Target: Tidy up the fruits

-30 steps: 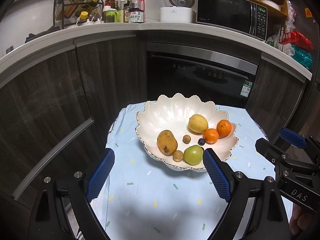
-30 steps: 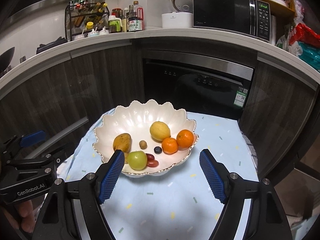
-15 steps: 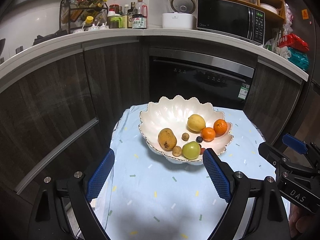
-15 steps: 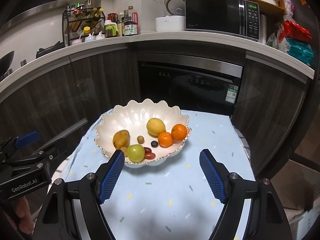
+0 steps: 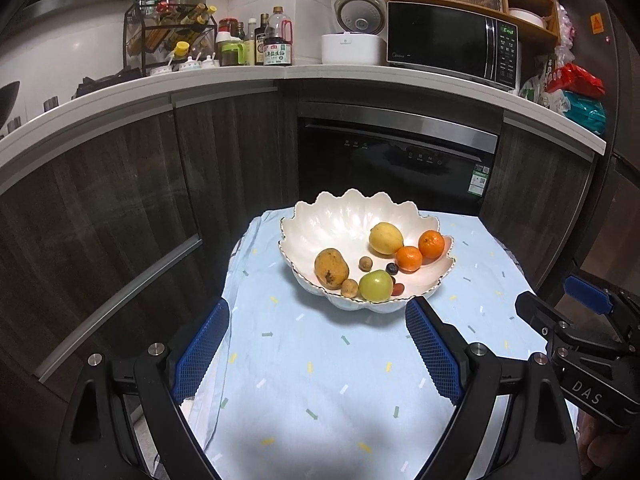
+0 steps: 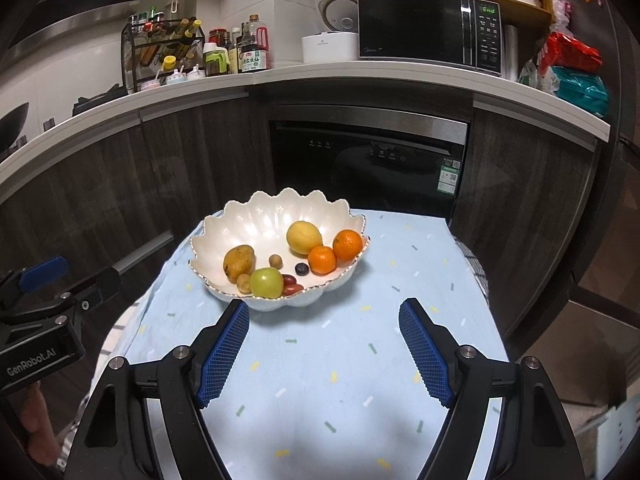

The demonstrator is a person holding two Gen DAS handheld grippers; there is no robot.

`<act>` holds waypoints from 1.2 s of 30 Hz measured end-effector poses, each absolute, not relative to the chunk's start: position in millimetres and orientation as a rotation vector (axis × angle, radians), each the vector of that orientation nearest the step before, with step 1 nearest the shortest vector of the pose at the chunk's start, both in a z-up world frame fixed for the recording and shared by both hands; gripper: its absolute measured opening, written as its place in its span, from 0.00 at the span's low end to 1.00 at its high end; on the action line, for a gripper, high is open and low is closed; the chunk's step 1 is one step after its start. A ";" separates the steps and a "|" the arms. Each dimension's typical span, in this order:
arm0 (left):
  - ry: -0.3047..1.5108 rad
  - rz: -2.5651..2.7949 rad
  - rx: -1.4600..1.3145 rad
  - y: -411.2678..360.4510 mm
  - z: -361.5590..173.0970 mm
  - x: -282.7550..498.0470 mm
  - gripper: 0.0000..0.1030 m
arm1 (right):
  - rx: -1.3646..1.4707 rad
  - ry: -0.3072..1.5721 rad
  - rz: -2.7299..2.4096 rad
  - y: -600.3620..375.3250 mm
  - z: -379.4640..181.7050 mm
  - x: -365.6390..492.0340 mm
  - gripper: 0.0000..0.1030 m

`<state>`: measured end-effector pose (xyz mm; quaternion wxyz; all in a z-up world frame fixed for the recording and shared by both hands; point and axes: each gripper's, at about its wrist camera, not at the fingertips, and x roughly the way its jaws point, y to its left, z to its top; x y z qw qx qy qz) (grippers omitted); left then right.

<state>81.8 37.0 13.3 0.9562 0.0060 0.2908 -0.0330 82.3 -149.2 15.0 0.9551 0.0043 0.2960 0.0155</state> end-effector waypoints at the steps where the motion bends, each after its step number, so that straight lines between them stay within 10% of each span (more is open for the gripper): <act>1: 0.587 -0.067 0.014 36.5 13.7 79.3 0.88 | 0.010 0.599 0.028 -149.9 14.8 79.7 0.76; 36: 0.555 -0.081 0.023 33.2 10.7 48.0 0.88 | 0.021 0.558 -0.014 -156.9 12.9 43.9 0.76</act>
